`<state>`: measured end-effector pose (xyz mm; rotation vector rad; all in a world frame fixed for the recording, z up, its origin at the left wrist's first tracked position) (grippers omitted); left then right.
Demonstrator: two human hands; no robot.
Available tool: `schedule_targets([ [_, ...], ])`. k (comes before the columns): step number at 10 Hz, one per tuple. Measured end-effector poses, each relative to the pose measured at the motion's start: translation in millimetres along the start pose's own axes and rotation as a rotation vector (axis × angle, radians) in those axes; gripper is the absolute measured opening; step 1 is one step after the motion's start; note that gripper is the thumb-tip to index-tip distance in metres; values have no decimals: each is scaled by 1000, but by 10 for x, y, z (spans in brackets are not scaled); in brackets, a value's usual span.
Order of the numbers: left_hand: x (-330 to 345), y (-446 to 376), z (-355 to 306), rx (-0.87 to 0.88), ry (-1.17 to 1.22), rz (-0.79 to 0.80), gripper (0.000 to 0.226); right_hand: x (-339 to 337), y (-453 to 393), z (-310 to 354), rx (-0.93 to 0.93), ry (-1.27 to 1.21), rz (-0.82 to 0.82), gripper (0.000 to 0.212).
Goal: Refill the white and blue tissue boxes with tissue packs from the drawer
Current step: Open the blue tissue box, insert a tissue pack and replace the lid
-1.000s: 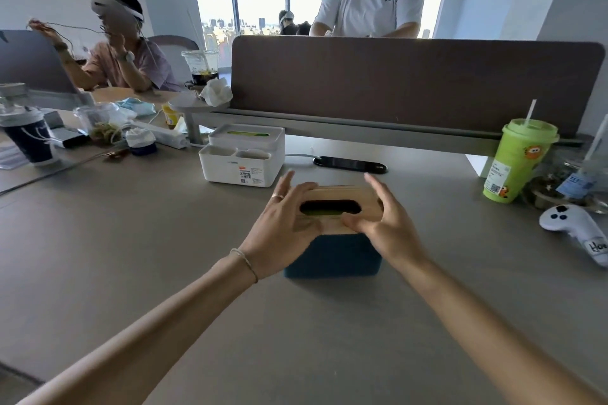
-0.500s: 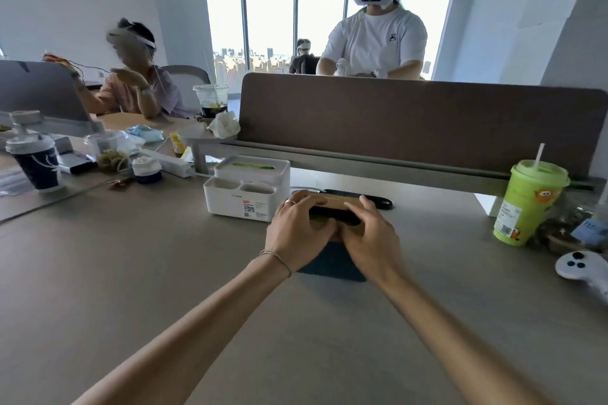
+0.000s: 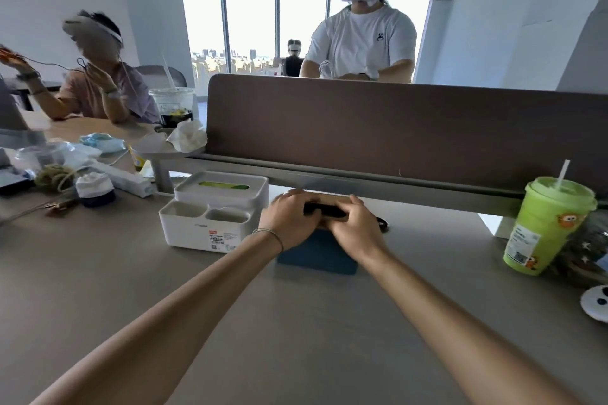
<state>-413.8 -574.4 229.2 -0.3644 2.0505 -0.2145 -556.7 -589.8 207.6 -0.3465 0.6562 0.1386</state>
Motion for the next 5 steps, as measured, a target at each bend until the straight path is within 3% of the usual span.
schedule_targets([
  [2,140,-226,29,42,-185,-42,44,71,-252,-104,24,97,-35,46],
  [4,190,-337,60,57,-184,-55,44,68,-332,-110,20,194,-78,43],
  [5,50,-262,-50,110,-187,-153,41,53,-290,-78,8,131,-81,52],
])
Point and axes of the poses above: each hand's wrist, its own y-axis away from the middle knuckle, its own x-axis out of the palm, z = x × y, the point moved 10 cm from there along -y, towards the middle knuckle, and after that the axes turned 5 degrees about -x, right-handed, at the moved point
